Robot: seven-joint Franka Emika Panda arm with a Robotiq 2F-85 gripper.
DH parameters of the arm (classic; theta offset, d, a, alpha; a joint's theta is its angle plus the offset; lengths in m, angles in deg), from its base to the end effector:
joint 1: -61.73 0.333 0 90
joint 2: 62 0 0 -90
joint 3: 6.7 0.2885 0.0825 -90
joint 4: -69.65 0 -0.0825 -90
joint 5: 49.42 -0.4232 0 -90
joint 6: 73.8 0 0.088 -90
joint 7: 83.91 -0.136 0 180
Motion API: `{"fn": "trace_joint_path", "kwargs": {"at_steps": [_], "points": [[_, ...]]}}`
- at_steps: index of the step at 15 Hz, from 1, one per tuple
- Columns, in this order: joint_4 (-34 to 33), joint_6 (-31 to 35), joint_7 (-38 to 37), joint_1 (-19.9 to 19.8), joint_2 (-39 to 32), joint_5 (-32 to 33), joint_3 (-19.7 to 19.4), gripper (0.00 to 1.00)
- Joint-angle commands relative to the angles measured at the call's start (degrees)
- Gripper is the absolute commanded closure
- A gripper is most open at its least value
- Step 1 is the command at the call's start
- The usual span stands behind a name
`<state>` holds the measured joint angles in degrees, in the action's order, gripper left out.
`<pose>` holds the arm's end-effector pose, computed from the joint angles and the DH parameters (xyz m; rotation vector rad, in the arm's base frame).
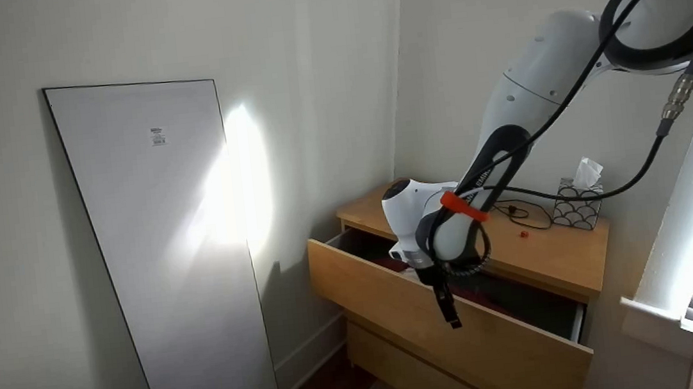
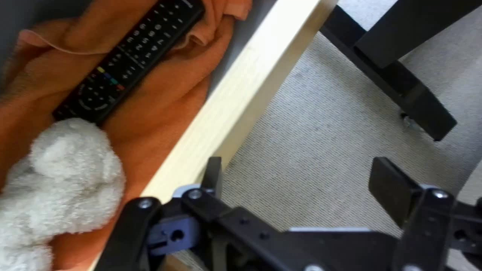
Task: Open the first top drawer
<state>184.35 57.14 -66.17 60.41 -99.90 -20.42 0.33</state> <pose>0.5464 0.0424 0.0172 2.6636 1.1292 -0.5489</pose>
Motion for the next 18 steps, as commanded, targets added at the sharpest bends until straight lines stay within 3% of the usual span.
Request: {"fn": "trace_joint_path", "kwargs": {"at_steps": [1, 7, 12, 13, 14, 16, 18], "points": [[1.88, -2.92, 8.36, -2.34, 0.48, -11.43, 2.87, 0.00], [13.10, 8.15, 5.74, -5.01, 14.18, -22.24, 1.68, 0.00], [12.96, 13.88, 1.60, -5.96, 18.21, -26.21, -3.15, 0.00], [12.77, 15.94, 0.01, -5.83, 18.03, -26.19, -4.24, 0.04], [12.33, 18.03, -2.16, -5.49, 17.41, -25.83, -5.43, 0.27], [11.85, 22.86, -7.60, -4.40, 15.75, -24.61, -7.80, 0.29], [11.14, 25.04, -12.74, -3.11, 13.92, -23.74, -9.92, 0.46]]}}
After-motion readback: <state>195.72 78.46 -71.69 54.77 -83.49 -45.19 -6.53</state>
